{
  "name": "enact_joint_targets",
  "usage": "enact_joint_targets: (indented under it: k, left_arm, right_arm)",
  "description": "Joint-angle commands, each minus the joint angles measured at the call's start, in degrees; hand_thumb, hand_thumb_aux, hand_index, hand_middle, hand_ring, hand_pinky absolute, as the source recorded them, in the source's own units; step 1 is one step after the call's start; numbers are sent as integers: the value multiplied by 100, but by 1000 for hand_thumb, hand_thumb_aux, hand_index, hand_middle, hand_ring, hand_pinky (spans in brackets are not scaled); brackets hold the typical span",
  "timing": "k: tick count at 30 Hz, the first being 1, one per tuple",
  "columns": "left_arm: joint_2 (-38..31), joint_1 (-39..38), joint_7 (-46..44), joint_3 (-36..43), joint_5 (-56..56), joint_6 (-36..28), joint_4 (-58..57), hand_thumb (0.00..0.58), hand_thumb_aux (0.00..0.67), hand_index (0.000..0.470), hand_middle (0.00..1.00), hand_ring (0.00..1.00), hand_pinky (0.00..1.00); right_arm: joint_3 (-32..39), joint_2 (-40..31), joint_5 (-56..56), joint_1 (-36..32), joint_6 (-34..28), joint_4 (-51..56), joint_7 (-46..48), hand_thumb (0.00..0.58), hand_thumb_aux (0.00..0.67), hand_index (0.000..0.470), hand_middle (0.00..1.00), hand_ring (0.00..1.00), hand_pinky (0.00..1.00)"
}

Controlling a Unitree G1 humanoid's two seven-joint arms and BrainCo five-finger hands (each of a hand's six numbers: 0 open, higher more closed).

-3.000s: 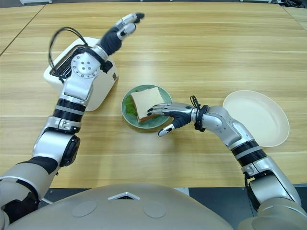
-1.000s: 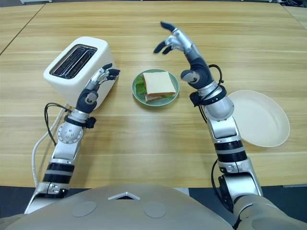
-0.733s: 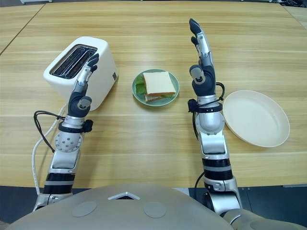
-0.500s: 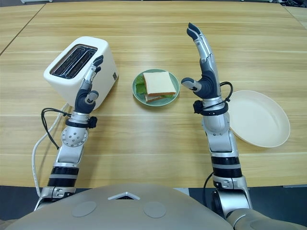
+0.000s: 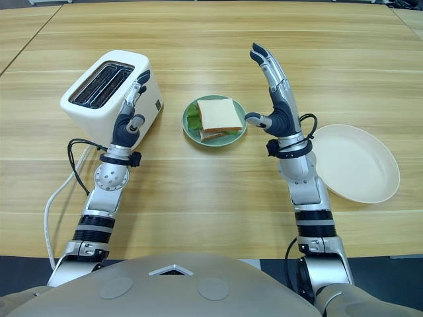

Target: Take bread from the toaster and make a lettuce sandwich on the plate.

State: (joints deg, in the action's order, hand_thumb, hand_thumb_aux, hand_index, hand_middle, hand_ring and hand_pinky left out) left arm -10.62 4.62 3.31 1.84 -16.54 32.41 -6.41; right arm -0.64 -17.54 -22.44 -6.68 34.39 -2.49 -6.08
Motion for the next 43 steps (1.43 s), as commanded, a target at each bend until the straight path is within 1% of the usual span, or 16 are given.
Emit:
enact_joint_targets:
  k: [1,9,13,20,31,43]
  left_arm:
    - [-18,-97,-83,53,13,-180,207,0,0,0,0,0,0]
    - [11,56,-132,160,-10,-257,64,0,0,0,0,0,0]
    - [0,15,-173,209,6,-291,98,0,0,0,0,0,0]
    - [3,-37,-312,167,266,-554,80,0,0,0,0,0,0]
    - [-67,-331,-377,169,258,-499,417,0,0,0,0,0,0]
    - [-109,-318,-349,124,201,-493,444,0,0,0,0,0,0]
  right_arm:
    - [-86,-80,137,118,-124,-201,136,0,0,0,0,0,0]
    - [-122,-134,103,82,-94,-62,134,0,0,0,0,0,0]
    - [-148,-138,162,179,-139,-111,173,0,0,0,0,0,0]
    - [-111,-107,232,196,-173,-93,232,0,0,0,0,0,0]
    - [-25,-21,319,340,-369,-368,382,0,0,0,0,0,0]
    - [82,4,248,222,-378,-331,438,0,0,0,0,0,0]
